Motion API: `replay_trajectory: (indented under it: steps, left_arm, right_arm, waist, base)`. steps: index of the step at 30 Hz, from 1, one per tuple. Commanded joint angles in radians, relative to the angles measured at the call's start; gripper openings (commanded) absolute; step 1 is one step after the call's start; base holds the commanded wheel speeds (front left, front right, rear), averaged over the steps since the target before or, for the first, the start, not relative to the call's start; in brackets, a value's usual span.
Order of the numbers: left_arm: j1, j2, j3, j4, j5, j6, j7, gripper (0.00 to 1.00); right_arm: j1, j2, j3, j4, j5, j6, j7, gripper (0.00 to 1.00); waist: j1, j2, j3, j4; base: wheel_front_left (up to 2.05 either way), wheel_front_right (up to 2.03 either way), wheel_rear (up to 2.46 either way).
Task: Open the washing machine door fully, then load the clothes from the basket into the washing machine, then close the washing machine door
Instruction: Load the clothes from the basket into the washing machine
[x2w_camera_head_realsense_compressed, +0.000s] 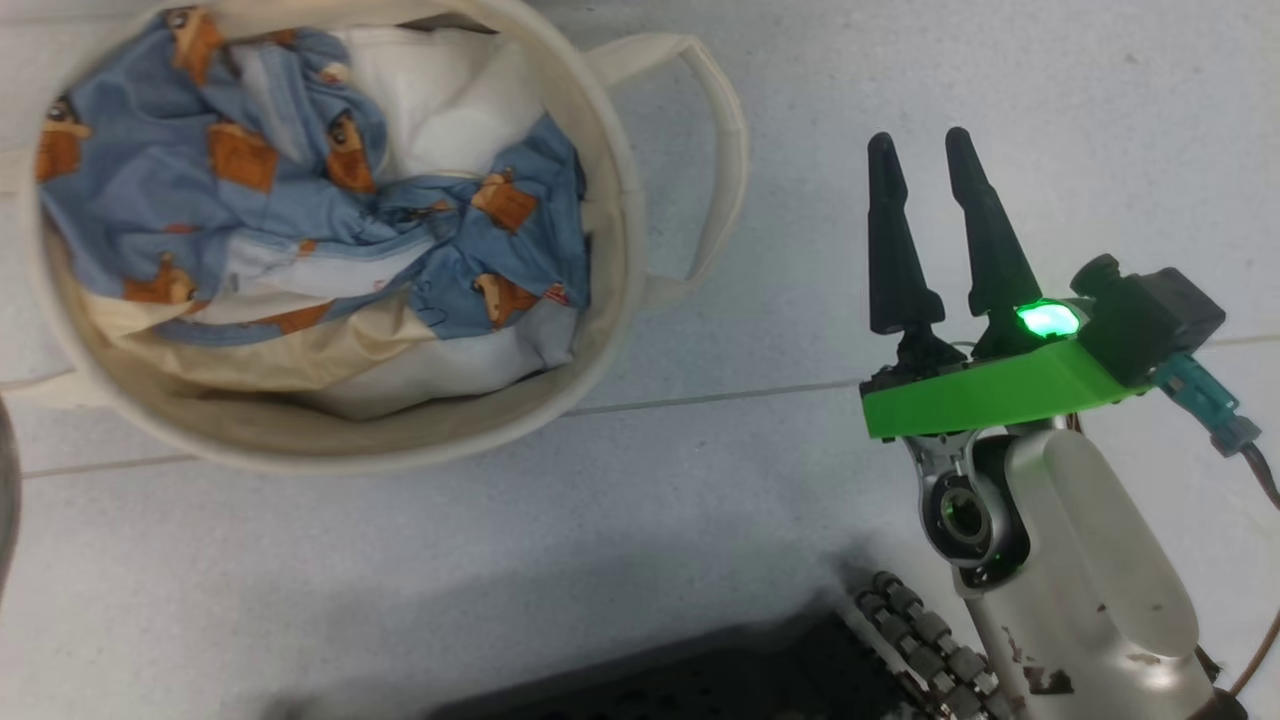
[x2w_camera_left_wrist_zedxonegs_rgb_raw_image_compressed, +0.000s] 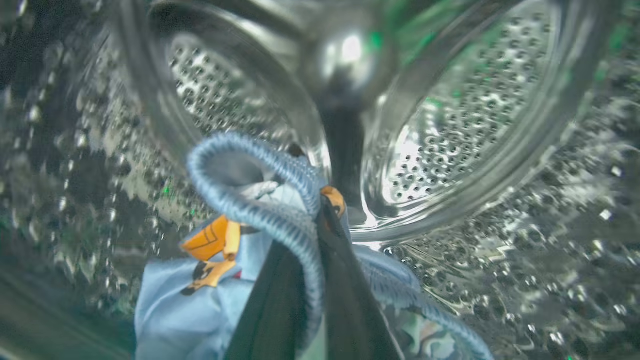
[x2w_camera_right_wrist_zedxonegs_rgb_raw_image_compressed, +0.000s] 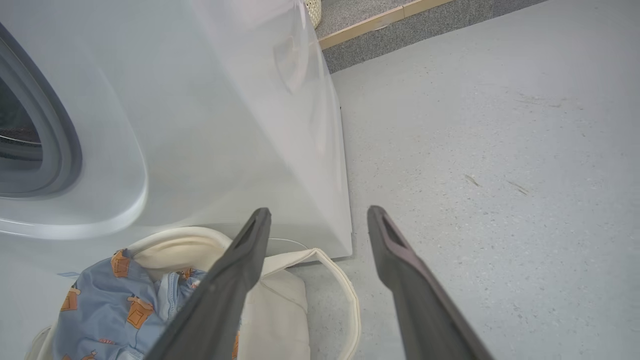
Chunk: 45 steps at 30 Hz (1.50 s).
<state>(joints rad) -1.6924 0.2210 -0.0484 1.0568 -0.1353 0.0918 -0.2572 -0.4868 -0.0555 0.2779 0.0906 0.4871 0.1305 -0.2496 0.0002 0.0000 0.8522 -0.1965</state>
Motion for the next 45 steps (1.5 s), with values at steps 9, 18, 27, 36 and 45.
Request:
replay_trajectory:
  steps: [9, 18, 27, 36, 45]
  left_arm:
    - [-0.058, 0.048, 0.014, 0.046, -0.015, 0.023, -0.004, 1.0]
    - [0.158, 0.005, 0.081, -0.159, -0.071, -0.055, -0.004, 1.0]
    - [0.559, -0.076, 0.093, -0.398, -0.036, -0.118, -0.004, 1.0]
    - [0.895, -0.127, 0.077, -0.521, 0.007, -0.134, -0.005, 1.0]
    - [1.18, -0.155, 0.061, -0.585, 0.018, -0.135, -0.005, 1.0]
  right_arm:
    - [0.025, 0.005, 0.01, -0.034, -0.007, 0.0, -0.012, 1.0]
    - [0.027, 0.005, 0.01, -0.013, -0.029, 0.0, -0.012, 1.0]
    - [0.073, 0.005, 0.001, 0.038, -0.063, 0.0, -0.012, 1.0]
    - [0.134, 0.005, -0.02, 0.075, -0.065, 0.0, -0.012, 1.0]
    - [0.217, 0.005, -0.009, 0.098, -0.056, 0.0, -0.012, 1.0]
  waist:
    - [-0.0002, 0.0, 0.027, -0.003]
    - [-0.0002, 0.0, -0.077, 0.056]
    - [-0.0002, 0.0, -0.264, 0.121]
    - [-0.0002, 0.0, -0.441, 0.16]
    - [-0.0002, 0.0, -0.591, 0.173]
  base:
    - [0.0, 0.0, 0.0]
    - [0.0, 0.0, 0.0]
    - [0.0, 0.0, 0.0]
    - [0.0, 0.0, 0.0]
    - [0.0, 0.0, 0.0]
